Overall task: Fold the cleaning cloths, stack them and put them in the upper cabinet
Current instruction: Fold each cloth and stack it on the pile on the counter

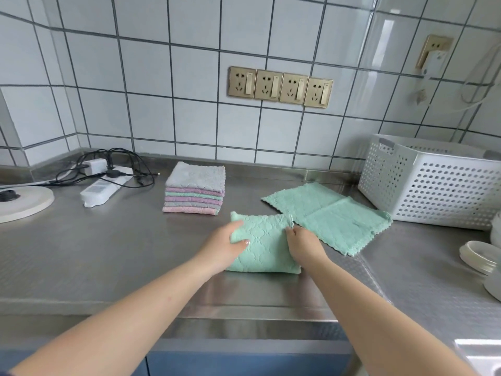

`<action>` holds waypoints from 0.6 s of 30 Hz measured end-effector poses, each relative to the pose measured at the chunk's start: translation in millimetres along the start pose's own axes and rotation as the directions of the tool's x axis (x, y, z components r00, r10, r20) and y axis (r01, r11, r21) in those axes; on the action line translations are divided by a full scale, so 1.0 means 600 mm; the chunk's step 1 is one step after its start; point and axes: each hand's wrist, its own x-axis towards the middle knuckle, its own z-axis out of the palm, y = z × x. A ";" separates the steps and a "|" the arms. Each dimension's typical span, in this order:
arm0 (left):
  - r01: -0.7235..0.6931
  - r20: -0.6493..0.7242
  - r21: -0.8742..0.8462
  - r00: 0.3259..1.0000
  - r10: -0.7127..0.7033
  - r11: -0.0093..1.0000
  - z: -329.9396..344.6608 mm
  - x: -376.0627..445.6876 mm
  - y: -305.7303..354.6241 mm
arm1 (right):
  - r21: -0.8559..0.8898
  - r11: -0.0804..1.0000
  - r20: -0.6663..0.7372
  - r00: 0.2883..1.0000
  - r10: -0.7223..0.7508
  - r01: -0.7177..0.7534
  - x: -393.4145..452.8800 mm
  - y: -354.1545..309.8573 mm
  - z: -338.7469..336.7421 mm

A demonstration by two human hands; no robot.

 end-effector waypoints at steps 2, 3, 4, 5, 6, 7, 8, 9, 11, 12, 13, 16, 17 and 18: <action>-0.016 -0.035 0.138 0.999 0.021 0.990 0.001 0.007 0.000 | -0.081 0.997 -0.009 1.000 0.004 -0.005 0.015 -0.003 0.008; -0.005 -0.040 0.173 0.999 0.013 0.985 0.002 0.012 -0.004 | -0.116 0.993 -0.003 1.000 0.018 -0.018 0.020 -0.004 0.011; 0.012 -0.038 0.193 0.999 -0.005 0.981 0.003 0.017 -0.007 | -0.145 0.989 0.009 0.999 0.036 -0.034 0.025 -0.005 0.014; 0.029 -0.030 0.204 0.999 -0.024 0.978 0.002 0.018 -0.004 | -0.173 0.984 0.022 0.998 0.053 -0.048 0.029 -0.005 0.015; 0.048 -0.016 0.212 0.999 -0.045 0.976 0.001 0.022 -0.003 | -0.197 0.978 0.032 0.997 0.069 -0.061 0.032 -0.005 0.016; 0.067 -0.003 0.219 0.998 -0.068 0.974 0.000 0.026 -0.001 | -0.215 0.974 0.040 0.996 0.084 -0.073 0.034 -0.007 0.017; 0.080 0.013 0.233 0.996 -0.086 0.969 -0.002 0.031 0.000 | -0.224 0.971 0.046 0.994 0.099 -0.087 0.036 -0.007 0.017; 0.097 0.027 0.251 0.994 -0.107 0.963 -0.003 0.035 0.001 | -0.227 0.969 0.052 0.993 0.111 -0.096 0.039 -0.007 0.017; 0.118 0.041 0.277 0.990 -0.135 0.953 -0.004 0.042 0.000 | -0.220 0.969 0.060 0.990 0.128 -0.112 0.043 -0.008 0.017; 0.121 0.044 0.289 0.989 -0.139 0.950 -0.004 0.046 -0.001 | -0.219 0.969 0.064 0.989 0.130 -0.113 0.044 -0.009 0.018; 0.124 0.047 0.299 0.988 -0.145 0.946 -0.005 0.047 0.001 | -0.219 0.969 0.071 0.989 0.133 -0.115 0.046 -0.009 0.019; 0.123 0.071 0.297 0.986 -0.151 0.947 -0.009 0.048 0.006 | -0.155 0.973 0.088 0.979 0.184 -0.169 0.047 -0.006 0.009; 0.126 0.078 0.285 0.985 -0.154 0.950 -0.013 0.047 0.010 | -0.093 0.973 0.087 0.972 0.217 -0.209 0.047 -0.003 0.000; 0.117 0.070 0.280 0.987 -0.142 0.953 -0.018 0.046 0.011 | -0.035 0.970 0.071 0.967 0.243 -0.241 0.048 0.000 -0.009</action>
